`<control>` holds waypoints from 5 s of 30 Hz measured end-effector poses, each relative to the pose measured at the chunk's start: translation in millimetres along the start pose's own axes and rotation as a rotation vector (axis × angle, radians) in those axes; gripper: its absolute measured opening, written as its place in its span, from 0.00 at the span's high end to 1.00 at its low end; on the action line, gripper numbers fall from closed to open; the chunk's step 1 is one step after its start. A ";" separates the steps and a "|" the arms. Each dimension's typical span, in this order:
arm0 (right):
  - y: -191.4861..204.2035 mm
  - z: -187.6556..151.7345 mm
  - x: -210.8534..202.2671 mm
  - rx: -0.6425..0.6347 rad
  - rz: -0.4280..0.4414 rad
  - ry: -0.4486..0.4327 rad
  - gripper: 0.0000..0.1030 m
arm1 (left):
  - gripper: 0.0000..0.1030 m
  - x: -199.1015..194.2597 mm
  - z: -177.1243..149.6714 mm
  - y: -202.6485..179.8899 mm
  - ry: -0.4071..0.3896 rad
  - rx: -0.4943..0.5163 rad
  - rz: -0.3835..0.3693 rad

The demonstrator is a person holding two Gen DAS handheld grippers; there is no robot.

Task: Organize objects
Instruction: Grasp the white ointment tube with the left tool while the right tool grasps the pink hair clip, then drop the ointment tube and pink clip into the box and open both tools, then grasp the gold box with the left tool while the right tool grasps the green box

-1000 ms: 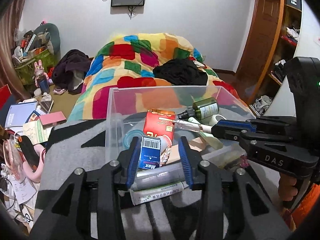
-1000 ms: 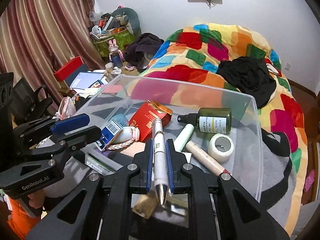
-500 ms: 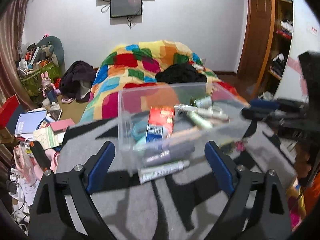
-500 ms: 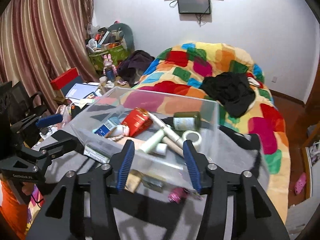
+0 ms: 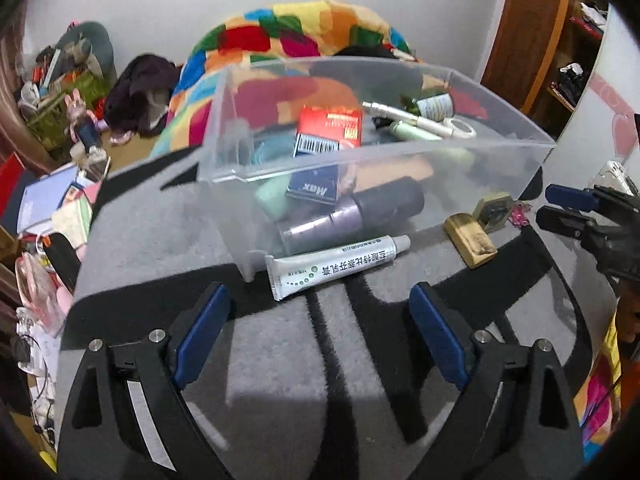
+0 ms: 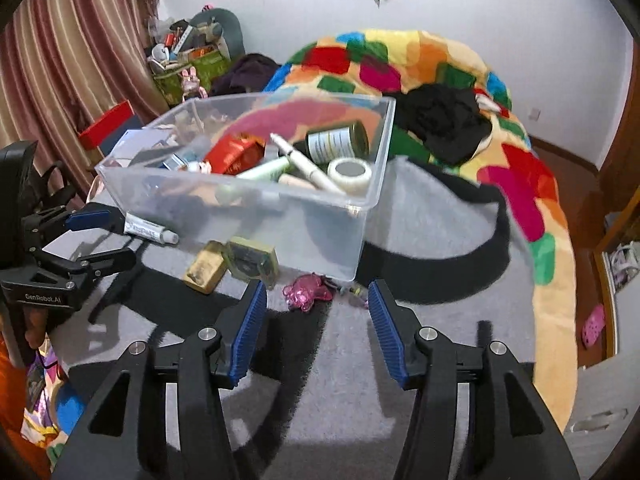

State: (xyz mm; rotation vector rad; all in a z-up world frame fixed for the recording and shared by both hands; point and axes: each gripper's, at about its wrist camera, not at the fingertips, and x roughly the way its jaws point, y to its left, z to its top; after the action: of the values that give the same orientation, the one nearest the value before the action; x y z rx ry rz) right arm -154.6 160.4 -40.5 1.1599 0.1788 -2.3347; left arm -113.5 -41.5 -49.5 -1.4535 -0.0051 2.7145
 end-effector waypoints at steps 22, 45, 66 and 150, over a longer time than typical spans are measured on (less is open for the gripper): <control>16.2 -5.6 17.1 -0.079 -0.008 0.045 0.73 | 0.64 -5.7 -7.0 -34.4 0.028 0.104 -0.116; 13.8 -3.4 -30.5 -0.033 0.051 -0.081 0.73 | 0.66 12.3 13.1 -59.6 0.023 0.219 -0.077; 37.7 45.2 -86.7 -0.027 0.074 -0.330 0.73 | 0.85 -64.7 -5.4 -43.9 -0.198 0.128 -0.102; 42.9 12.9 17.6 -0.012 -0.011 0.003 0.56 | 0.77 -4.4 -11.3 -60.0 -0.010 0.103 -0.131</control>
State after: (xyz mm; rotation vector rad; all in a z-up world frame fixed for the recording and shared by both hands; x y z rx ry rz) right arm -150.6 112.4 -41.3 1.1600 0.2004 -2.3383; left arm -98.4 17.8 -50.1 -1.3623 0.0366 2.5773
